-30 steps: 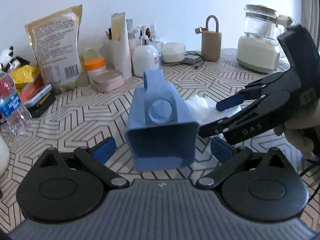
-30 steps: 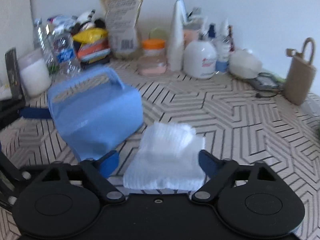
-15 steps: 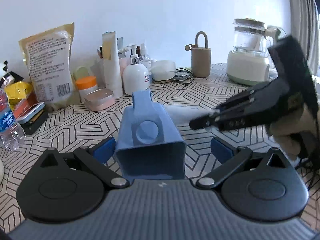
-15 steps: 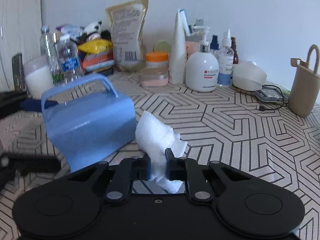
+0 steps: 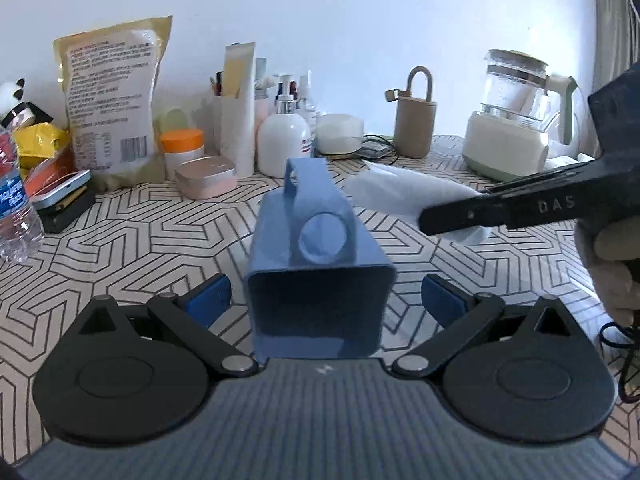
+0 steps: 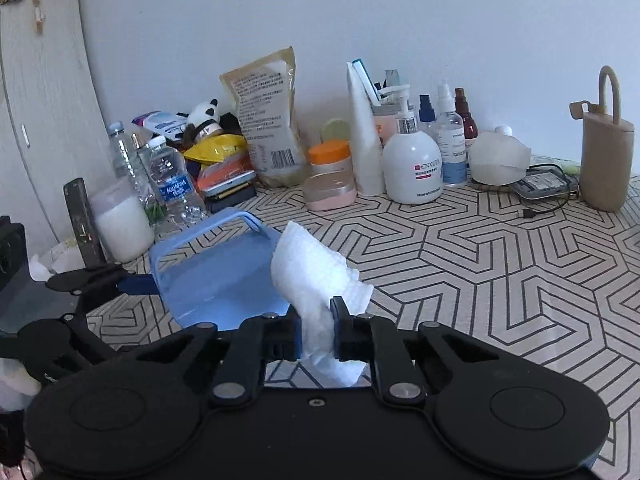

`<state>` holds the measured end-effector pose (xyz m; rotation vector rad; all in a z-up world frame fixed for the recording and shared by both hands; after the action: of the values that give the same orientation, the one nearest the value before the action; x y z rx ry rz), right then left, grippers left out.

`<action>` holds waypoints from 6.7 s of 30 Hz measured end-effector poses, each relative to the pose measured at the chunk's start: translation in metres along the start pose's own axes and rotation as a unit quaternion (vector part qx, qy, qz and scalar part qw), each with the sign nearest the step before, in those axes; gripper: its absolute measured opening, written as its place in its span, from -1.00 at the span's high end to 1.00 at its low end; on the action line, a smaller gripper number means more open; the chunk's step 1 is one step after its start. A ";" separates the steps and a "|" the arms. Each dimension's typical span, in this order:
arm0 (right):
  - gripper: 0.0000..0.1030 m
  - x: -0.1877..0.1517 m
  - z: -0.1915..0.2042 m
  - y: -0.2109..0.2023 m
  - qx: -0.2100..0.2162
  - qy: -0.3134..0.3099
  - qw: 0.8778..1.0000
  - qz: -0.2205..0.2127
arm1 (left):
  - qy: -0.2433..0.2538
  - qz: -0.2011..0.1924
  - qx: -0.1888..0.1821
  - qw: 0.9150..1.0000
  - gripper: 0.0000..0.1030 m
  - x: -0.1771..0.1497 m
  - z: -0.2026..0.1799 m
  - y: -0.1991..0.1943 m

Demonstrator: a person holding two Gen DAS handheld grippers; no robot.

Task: Clean container
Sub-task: 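Grasp the blue container's handle with the left tool and lift it, then wipe the held wipe along the container's outer wall with the right tool, then rub the wipe over the container's handle side with the right tool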

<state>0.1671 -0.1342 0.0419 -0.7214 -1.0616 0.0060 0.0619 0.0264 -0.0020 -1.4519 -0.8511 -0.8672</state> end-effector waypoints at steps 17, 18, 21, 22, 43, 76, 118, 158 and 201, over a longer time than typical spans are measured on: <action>0.65 0.012 0.027 0.006 0.104 0.002 0.994 0.015 | 0.001 0.071 0.038 0.997 -0.70 -0.001 0.000 0.038; 0.64 0.013 0.028 0.006 0.111 0.002 0.994 0.019 | -0.001 0.081 0.039 0.996 -0.43 -0.002 0.000 0.041; 0.64 0.015 0.027 0.008 0.105 -0.005 0.994 0.028 | -0.002 0.084 0.030 0.996 -0.43 -0.002 0.000 0.044; 0.64 0.015 0.027 0.009 0.099 -0.009 0.995 0.030 | 0.000 0.083 0.028 0.996 -0.43 -0.001 0.000 0.045; 0.55 0.014 0.016 0.025 0.263 0.049 0.963 0.043 | -0.032 0.062 0.014 0.998 -0.42 0.006 0.011 0.048; 0.12 0.002 -0.013 0.046 0.106 0.000 0.990 0.091 | -0.007 0.089 -0.004 0.996 -0.86 0.003 0.002 0.050; 0.81 0.020 -0.025 0.026 0.308 0.168 0.936 0.007 | -0.061 0.017 -0.065 0.996 -0.45 0.011 0.006 0.034; 0.78 0.020 -0.018 0.025 0.324 0.158 0.933 0.009 | -0.014 -0.029 -0.048 0.998 -0.45 0.018 -0.003 0.022; 0.74 0.022 -0.004 0.011 0.279 0.093 0.956 -0.006 | 0.035 -0.019 -0.017 0.999 -0.42 0.017 -0.013 0.026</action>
<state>0.1853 -0.1201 0.0520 -0.1969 -0.8261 0.2170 0.0921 0.0128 0.0020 -1.4308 -0.8173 -0.9599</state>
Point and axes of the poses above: each gripper's, at about its wrist camera, not at the fingertips, and y roughly the way its jaws point, z to its left, x to its top, the point moved 5 cm from there along y, roughly the way its jaws point, and after that the axes turned 3 degrees about x, right-handed, at the moved point
